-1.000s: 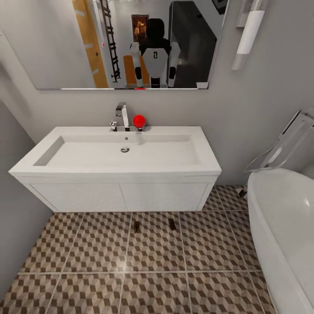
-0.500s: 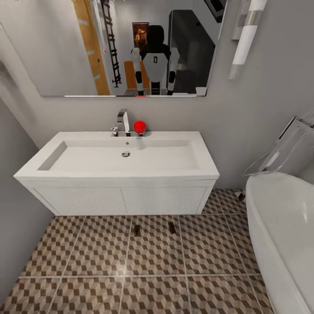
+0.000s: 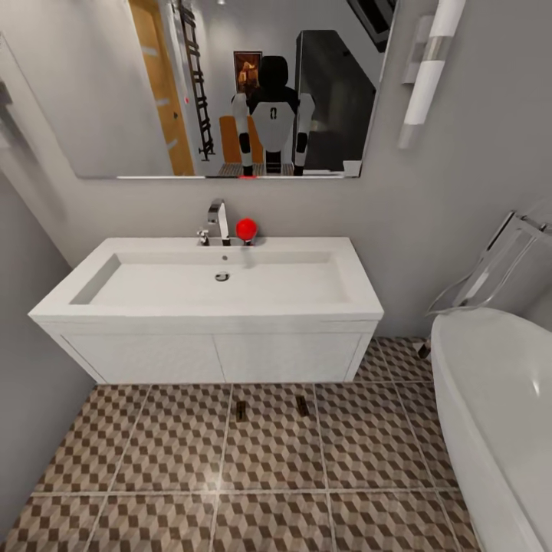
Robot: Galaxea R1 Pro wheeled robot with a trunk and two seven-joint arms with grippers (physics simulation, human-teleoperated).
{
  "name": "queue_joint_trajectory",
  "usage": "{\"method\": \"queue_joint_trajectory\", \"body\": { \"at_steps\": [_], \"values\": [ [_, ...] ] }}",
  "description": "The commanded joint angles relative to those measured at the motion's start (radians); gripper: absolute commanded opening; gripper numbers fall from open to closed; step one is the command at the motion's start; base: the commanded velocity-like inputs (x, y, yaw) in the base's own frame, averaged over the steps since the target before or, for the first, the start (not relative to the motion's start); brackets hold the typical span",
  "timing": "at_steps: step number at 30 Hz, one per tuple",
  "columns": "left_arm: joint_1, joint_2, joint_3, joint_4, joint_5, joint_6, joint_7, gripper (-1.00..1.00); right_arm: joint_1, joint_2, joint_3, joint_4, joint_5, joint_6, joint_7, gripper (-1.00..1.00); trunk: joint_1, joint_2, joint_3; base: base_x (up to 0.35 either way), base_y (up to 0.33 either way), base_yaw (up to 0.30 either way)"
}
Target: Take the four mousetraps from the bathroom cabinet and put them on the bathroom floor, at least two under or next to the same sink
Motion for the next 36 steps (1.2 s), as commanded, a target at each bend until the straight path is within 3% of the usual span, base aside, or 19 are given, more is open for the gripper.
{"method": "queue_joint_trajectory", "body": {
  "at_steps": [1,20,36],
  "values": [
    [-0.001,0.000,-0.008,0.001,0.007,0.002,0.002,1.00,-0.001,0.001,0.009,0.002,-0.010,-0.005,-0.002,1.00,0.000,-0.001,0.001,0.000,0.000,0.000],
    [-0.001,0.000,-0.008,0.001,0.007,0.002,0.002,1.00,-0.001,-0.002,0.009,0.002,-0.010,-0.005,-0.002,1.00,-0.065,0.118,0.084,0.000,0.000,0.000],
    [-0.001,0.001,-0.008,0.000,0.007,0.002,0.002,1.00,-0.001,-0.004,0.009,0.002,-0.011,-0.007,-0.002,1.00,-0.065,0.118,0.109,0.000,0.000,0.000]
  ]
}}
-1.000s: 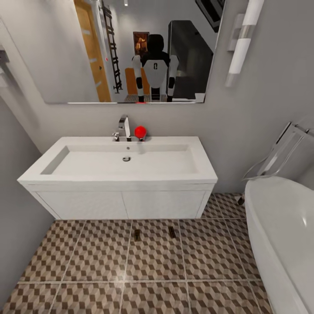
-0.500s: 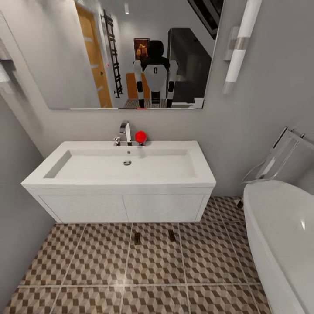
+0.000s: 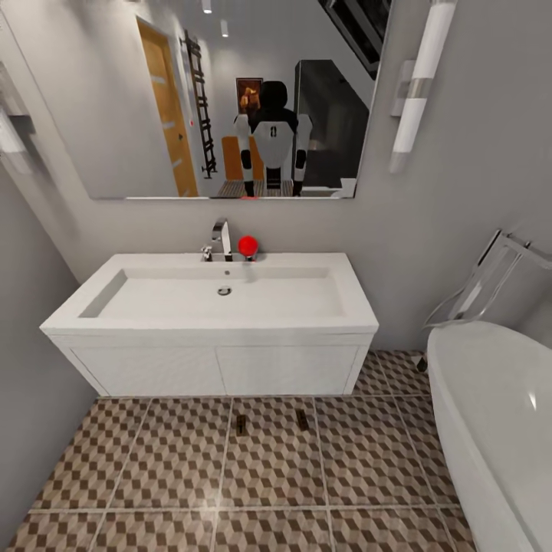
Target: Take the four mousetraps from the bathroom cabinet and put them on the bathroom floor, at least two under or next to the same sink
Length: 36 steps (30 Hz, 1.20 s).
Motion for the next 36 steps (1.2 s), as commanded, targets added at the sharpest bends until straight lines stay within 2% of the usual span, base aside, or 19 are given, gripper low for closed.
{"method": "queue_joint_trajectory", "body": {
  "at_steps": [1,9,18,19,21,25,30,36],
  "values": [
    [-0.001,0.000,-0.008,0.001,0.007,0.002,0.002,1.00,-0.001,0.001,0.009,0.002,-0.011,-0.005,-0.002,1.00,0.000,-0.001,0.001,0.000,0.000,0.000],
    [-0.001,0.007,-0.009,0.003,0.004,0.004,0.006,1.00,-0.001,0.001,0.009,0.002,-0.011,-0.005,-0.002,1.00,0.000,-0.001,0.013,0.000,0.000,0.000],
    [-0.001,0.067,-0.010,0.004,0.002,0.002,0.006,1.00,-0.001,0.002,0.009,0.002,-0.010,-0.005,-0.002,1.00,0.000,-0.001,0.028,0.000,0.000,0.000],
    [-0.001,0.082,-0.010,0.004,0.002,0.002,0.006,1.00,-0.001,0.002,0.009,0.002,-0.010,-0.005,-0.002,1.00,0.000,-0.001,0.029,0.000,0.000,0.000],
    [-0.001,0.097,-0.010,0.004,0.003,0.002,0.006,1.00,-0.001,0.002,0.009,0.002,-0.010,-0.005,-0.002,1.00,0.000,-0.001,0.032,0.000,0.000,0.000],
    [-0.001,0.119,-0.010,0.004,0.003,0.002,0.005,1.00,-0.001,0.003,0.009,0.002,-0.010,-0.005,-0.002,1.00,0.000,-0.001,0.039,0.000,0.000,0.000],
    [-0.001,0.130,-0.010,0.004,0.002,0.002,0.005,1.00,-0.001,0.004,0.009,0.002,-0.010,-0.005,-0.002,1.00,0.000,-0.001,0.047,0.000,0.000,0.000],
    [-0.001,0.129,-0.010,0.004,0.003,0.002,0.005,1.00,-0.002,0.003,0.009,0.002,-0.010,-0.005,-0.002,1.00,0.000,-0.001,0.056,0.000,0.000,0.000]
  ]
}}
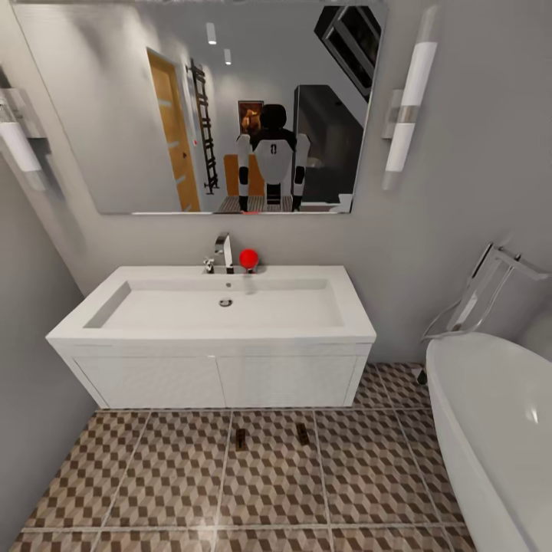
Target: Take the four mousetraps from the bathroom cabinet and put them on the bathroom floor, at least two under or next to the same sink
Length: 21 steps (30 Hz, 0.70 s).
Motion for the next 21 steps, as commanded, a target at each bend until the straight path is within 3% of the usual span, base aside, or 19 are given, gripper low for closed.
{"method": "queue_joint_trajectory", "body": {
  "at_steps": [1,21],
  "values": [
    [-0.001,-0.001,-0.008,0.001,0.007,0.002,0.001,1.00,-0.001,0.000,0.009,0.002,-0.010,-0.005,-0.002,1.00,0.000,-0.001,0.001,0.000,0.000,0.000],
    [-0.001,-0.001,-0.008,0.001,0.008,0.002,0.001,1.00,0.000,0.001,0.009,0.002,-0.010,-0.005,-0.002,1.00,0.000,-0.001,0.033,0.000,0.000,0.000]
  ]
}}
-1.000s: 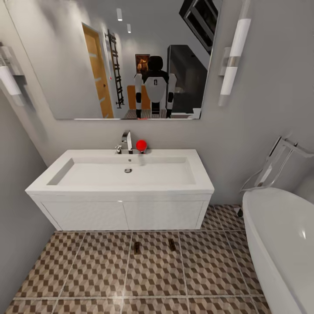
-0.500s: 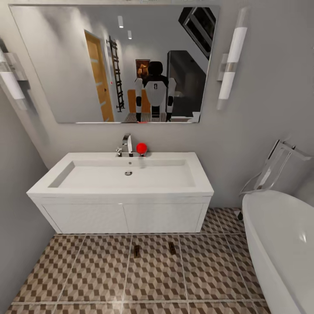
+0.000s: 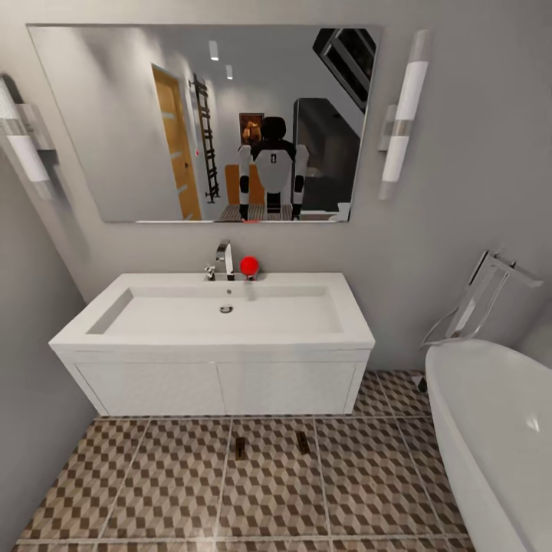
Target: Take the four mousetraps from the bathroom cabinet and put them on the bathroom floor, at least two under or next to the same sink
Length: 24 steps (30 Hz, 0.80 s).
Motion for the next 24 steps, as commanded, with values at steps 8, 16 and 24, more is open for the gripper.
{"method": "queue_joint_trajectory", "body": {
  "at_steps": [8,16,24],
  "values": [
    [-0.001,0.000,-0.008,0.001,0.007,0.002,0.001,1.00,-0.001,0.000,0.009,0.002,-0.010,-0.005,-0.002,1.00,0.000,-0.001,0.011,0.000,0.000,0.000],
    [-0.001,0.000,-0.008,0.001,0.007,0.002,0.001,1.00,-0.001,-0.002,0.009,0.001,-0.010,-0.005,-0.002,1.00,0.000,-0.001,0.016,0.000,0.000,0.000],
    [-0.001,0.000,-0.008,0.001,0.007,0.002,0.001,1.00,-0.001,-0.004,0.009,0.001,-0.010,-0.005,-0.002,1.00,0.000,-0.001,0.017,0.000,0.000,0.000]
  ]
}}
